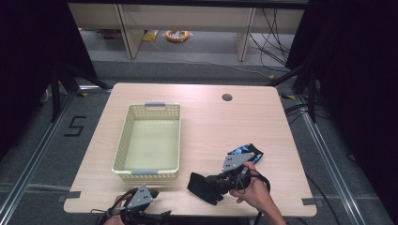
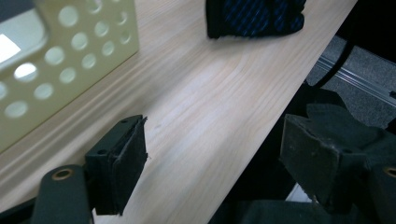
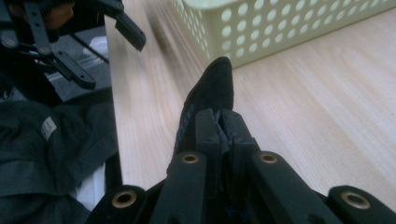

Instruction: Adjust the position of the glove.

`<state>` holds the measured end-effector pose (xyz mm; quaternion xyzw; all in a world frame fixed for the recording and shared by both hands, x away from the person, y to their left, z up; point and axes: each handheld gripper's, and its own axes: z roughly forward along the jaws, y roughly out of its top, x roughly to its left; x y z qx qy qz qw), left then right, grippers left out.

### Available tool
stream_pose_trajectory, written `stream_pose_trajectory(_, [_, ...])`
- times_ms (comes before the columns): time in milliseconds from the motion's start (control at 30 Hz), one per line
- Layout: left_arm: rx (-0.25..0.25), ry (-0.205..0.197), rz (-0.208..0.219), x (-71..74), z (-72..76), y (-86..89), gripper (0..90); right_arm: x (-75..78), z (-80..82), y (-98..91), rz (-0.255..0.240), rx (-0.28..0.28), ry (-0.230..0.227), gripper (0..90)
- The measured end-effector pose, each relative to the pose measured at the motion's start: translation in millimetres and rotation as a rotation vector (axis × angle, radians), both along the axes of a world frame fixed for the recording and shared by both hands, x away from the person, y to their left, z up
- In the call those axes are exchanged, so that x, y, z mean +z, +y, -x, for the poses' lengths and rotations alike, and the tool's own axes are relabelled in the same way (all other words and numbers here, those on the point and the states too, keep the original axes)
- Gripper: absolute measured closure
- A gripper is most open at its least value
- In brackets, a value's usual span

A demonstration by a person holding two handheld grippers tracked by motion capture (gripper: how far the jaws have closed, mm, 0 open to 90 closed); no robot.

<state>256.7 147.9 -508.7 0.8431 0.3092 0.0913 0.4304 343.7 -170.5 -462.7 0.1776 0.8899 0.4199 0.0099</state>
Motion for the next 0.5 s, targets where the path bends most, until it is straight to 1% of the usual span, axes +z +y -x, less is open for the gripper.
stream_pose_trajectory(33, [-0.01,0.006,-0.031,1.3,-2.0,-0.2,22.3,-2.3,-3.3,0.9,0.008,0.013,0.003,87.1])
stream_pose_trajectory(67, [0.004,0.002,-0.012,1.1,-3.0,-3.6,22.4,-4.9,-6.4,2.0,0.005,0.022,0.008,87.1])
stream_pose_trajectory(100, [-0.015,-0.012,-0.014,2.5,-6.7,-6.9,22.7,-7.6,-11.2,2.9,0.021,0.037,0.026,87.1])
stream_pose_trajectory(133, [-0.015,-0.012,-0.014,2.5,-6.7,-6.9,22.7,-7.6,-11.2,2.9,0.021,0.037,0.026,87.1])
stream_pose_trajectory(167, [-0.021,-0.014,-0.017,3.8,-8.9,-11.2,22.7,-9.3,-13.0,3.6,0.025,0.042,0.025,87.1])
stream_pose_trajectory(200, [-0.021,-0.006,-0.015,4.5,-10.6,-14.0,22.9,-12.9,-16.7,4.5,0.038,0.048,0.033,87.1])
stream_pose_trajectory(233, [-0.016,-0.013,-0.003,4.3,-11.8,-17.7,23.0,-15.2,-19.3,5.4,0.044,0.058,0.04,87.0])
stream_pose_trajectory(267, [-0.02,-0.014,-0.016,5.0,-13.3,-19.8,23.1,-17.5,-20.8,6.4,0.057,0.055,0.044,87.0])
stream_pose_trajectory(300, [-0.027,-0.017,-0.013,5.3,-14.2,-22.8,23.2,-19.2,-23.4,7.2,0.068,0.075,0.041,87.0])
stream_pose_trajectory(333, [-0.02,-0.015,0.006,4.7,-14.6,-26.9,23.4,-21.2,-24.9,8.1,0.069,0.079,0.043,87.0])
stream_pose_trajectory(367, [-0.031,-0.012,-0.003,4.7,-16.1,-28.8,23.5,-22.7,-28.0,8.4,0.073,0.089,0.022,87.0])
stream_pose_trajectory(400, [-0.052,-0.027,-0.035,6.1,-18.3,-29.2,23.5,-23.2,-28.5,8.2,0.091,0.077,0.028,87.0])
stream_pose_trajectory(433, [-0.033,-0.016,-0.017,4.7,-18.0,-32.7,23.5,-25.4,-31.7,8.6,0.093,0.092,0.022,86.9])
stream_pose_trajectory(467, [-0.05,-0.015,-0.027,5.2,-19.1,-33.8,23.6,-25.9,-31.1,8.6,0.11,0.07,0.049,86.9])
stream_pose_trajectory(500, [-0.051,-0.01,-0.031,4.6,-20.3,-35.5,23.7,-28.4,-33.5,9.8,0.109,0.088,0.037,86.9])
